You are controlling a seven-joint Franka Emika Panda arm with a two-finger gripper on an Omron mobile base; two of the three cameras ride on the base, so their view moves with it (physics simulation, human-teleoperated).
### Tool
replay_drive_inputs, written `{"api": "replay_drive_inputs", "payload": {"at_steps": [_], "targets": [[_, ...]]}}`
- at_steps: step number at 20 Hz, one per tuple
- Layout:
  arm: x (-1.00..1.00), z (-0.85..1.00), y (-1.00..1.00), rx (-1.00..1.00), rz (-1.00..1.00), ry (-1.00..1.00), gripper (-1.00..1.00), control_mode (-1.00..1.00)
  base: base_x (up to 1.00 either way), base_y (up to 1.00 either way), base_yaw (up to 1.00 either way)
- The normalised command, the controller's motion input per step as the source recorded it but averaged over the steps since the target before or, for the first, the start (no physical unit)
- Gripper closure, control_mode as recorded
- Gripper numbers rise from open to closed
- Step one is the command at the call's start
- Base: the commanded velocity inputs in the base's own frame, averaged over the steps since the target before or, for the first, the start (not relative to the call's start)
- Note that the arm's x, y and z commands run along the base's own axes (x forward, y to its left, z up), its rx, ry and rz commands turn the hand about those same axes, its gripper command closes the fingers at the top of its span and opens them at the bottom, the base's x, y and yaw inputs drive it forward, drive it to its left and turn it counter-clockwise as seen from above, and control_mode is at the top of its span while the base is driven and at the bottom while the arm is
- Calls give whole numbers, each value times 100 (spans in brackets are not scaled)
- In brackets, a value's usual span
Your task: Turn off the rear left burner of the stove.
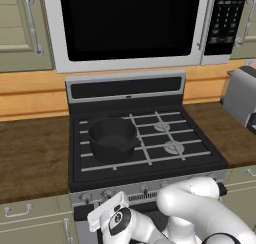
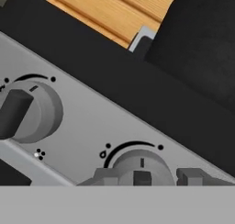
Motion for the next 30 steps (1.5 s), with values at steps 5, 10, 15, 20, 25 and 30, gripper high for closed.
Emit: {"api": "replay_drive_inputs", "payload": {"at_steps": [5,10,15,20,25,30], "targets": [[5,-9,-21,0,1,0,-100,-100,0,0,0],[0,0,-34,1,3,0,-100,-100,0,0,0],[0,0,-5,0,1,0,-100,-100,0,0,0],[1,0,10,0,0,0,-100,-100,0,0,0],[0,-10,29,-2,0,0,-100,-100,0,0,0],[0,-7,-4,0,0,0,-100,-100,0,0,0]]}}
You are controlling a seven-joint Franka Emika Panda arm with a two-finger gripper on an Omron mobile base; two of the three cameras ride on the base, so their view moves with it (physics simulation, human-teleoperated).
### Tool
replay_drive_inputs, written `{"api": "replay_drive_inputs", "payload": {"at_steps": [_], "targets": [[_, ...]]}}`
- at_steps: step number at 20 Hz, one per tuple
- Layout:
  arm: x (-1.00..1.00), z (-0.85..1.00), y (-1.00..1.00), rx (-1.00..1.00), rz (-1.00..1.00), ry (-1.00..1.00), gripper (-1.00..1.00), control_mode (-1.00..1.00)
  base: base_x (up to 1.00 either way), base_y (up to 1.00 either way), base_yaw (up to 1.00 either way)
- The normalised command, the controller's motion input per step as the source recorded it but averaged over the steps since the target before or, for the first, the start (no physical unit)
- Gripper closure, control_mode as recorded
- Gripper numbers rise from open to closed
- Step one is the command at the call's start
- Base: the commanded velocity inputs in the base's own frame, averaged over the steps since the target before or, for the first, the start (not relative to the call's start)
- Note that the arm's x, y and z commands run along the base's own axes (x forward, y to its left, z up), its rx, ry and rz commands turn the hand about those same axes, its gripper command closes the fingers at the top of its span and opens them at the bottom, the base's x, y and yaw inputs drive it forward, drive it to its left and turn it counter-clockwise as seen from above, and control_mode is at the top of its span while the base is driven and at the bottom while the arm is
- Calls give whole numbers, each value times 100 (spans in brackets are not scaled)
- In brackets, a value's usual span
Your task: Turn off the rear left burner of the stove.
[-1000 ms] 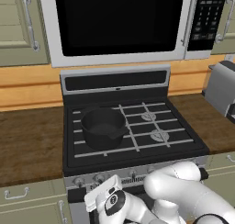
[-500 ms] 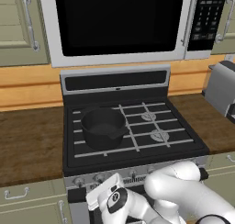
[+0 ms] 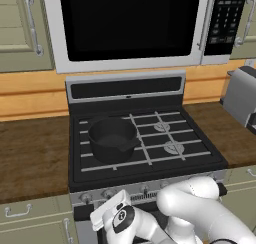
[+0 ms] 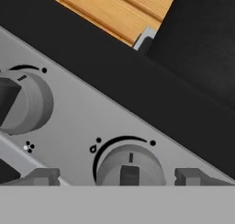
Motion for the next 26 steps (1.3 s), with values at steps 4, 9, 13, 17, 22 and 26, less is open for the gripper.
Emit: {"api": "replay_drive_inputs", "payload": {"at_steps": [4,9,13,17,22,26], "targets": [[1,-3,-10,0,0,0,-100,-100,0,0,0],[0,0,0,0,0,0,100,-100,0,0,0],[0,3,0,0,0,0,100,-100,0,0,0],[7,14,0,5,0,1,100,-100,0,0,0],[4,21,-1,25,-2,2,100,-100,0,0,0],[0,19,-14,45,-6,0,100,-100,0,0,0]]}}
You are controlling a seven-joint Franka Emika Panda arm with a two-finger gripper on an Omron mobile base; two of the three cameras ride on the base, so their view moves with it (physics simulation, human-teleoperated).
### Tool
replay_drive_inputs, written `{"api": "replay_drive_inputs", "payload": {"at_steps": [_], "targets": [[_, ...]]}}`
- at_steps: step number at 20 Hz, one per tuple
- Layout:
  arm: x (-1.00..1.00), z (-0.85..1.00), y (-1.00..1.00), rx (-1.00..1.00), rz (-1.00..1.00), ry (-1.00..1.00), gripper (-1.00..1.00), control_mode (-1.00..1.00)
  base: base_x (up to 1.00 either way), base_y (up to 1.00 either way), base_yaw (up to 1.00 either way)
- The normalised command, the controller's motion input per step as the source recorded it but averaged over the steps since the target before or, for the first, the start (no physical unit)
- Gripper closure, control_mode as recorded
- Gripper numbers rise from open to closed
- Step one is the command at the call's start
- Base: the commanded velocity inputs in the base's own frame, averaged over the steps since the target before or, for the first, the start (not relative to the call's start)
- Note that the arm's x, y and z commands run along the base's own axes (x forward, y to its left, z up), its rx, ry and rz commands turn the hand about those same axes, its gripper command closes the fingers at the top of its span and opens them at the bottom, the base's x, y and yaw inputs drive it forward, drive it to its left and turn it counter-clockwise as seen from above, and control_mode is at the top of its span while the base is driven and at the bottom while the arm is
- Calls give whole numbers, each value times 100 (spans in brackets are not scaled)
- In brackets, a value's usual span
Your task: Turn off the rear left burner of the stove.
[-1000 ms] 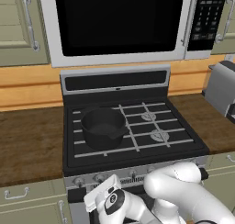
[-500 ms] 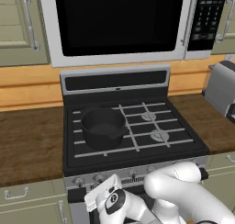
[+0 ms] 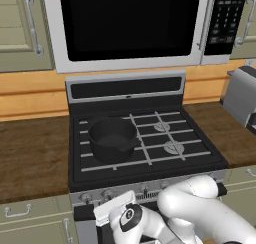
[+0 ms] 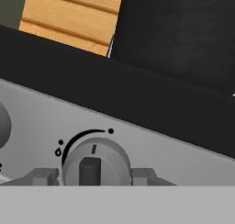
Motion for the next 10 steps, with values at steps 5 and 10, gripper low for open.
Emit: {"api": "replay_drive_inputs", "payload": {"at_steps": [5,10], "targets": [[0,15,-22,57,-9,0,100,-100,0,0,0],[0,15,-19,62,-13,0,100,-100,0,0,0]]}}
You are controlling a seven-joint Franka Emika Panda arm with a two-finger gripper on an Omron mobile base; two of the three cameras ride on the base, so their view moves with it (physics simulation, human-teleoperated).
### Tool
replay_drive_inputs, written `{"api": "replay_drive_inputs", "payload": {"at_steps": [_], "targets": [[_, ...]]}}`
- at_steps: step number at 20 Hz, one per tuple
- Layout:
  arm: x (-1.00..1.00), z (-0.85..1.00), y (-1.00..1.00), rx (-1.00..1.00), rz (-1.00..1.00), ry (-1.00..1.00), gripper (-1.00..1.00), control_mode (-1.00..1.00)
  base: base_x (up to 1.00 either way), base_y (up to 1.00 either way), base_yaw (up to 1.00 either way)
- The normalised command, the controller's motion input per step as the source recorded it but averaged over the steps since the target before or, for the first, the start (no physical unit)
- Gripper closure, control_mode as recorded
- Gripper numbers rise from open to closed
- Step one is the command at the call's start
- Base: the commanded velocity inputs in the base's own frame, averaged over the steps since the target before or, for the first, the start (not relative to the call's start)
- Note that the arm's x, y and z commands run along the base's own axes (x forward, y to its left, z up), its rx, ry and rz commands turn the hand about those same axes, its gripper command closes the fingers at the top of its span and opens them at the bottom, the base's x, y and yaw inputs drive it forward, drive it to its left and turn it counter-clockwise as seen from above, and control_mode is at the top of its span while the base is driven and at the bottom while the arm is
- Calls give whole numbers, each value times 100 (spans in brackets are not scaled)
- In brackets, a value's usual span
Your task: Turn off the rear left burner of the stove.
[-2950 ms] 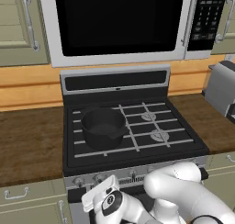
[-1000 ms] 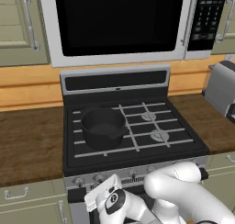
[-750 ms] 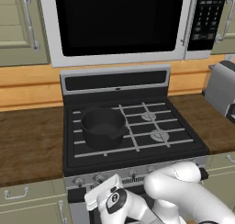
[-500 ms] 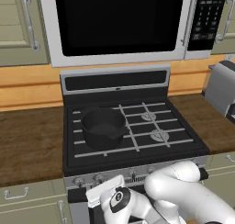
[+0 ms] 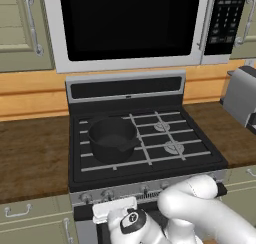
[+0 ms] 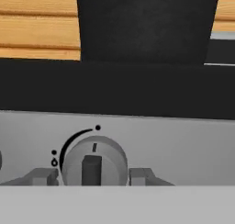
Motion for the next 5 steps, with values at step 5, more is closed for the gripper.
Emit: {"api": "replay_drive_inputs", "payload": {"at_steps": [5], "targets": [[0,25,-8,59,-16,0,100,-100,0,0,0]]}}
